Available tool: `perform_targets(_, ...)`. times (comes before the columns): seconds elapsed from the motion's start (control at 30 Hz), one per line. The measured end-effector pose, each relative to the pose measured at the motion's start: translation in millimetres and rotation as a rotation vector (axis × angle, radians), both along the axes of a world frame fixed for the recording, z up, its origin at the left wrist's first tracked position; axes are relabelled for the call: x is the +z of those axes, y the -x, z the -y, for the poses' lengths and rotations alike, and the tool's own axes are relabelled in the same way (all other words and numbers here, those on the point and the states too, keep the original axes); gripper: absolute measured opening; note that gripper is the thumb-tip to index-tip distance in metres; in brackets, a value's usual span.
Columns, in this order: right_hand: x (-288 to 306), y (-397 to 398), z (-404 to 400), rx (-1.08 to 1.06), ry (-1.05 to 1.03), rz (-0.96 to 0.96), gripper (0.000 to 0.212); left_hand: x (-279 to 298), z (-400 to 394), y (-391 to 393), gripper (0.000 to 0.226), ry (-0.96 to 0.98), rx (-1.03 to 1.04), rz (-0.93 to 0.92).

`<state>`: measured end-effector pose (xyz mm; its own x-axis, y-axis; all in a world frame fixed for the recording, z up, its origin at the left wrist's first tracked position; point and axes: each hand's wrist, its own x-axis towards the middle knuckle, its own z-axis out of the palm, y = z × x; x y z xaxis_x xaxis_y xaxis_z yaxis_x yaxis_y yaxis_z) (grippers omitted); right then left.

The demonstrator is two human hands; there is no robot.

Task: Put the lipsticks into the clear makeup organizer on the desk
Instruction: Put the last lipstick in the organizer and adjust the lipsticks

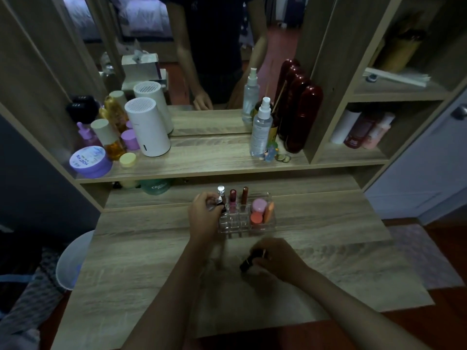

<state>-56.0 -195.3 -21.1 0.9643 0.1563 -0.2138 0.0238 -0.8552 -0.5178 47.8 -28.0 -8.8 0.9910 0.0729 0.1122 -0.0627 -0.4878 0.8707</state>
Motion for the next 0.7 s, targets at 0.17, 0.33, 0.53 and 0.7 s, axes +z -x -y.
perform_targets(0.17, 36, -28, -4, -0.08, -0.151, 0.244, 0.013, -5, 2, -1, 0.022, -0.048, -0.004, -0.019)
perform_targets(0.33, 50, -53, -12, -0.192, -0.139, 0.354, 0.015, -9, 5, -2, 0.024, -0.054, -0.029, -0.063)
perform_targets(0.53, 50, -77, -23, -0.217, -0.063, 0.286, 0.023, -9, 4, -4, 0.021, -0.094, -0.052, -0.072)
perform_targets(0.7, 49, -86, -35, -0.156, 0.015, 0.248, 0.02, -8, 5, -5, 0.022, -0.111, -0.07, -0.086)
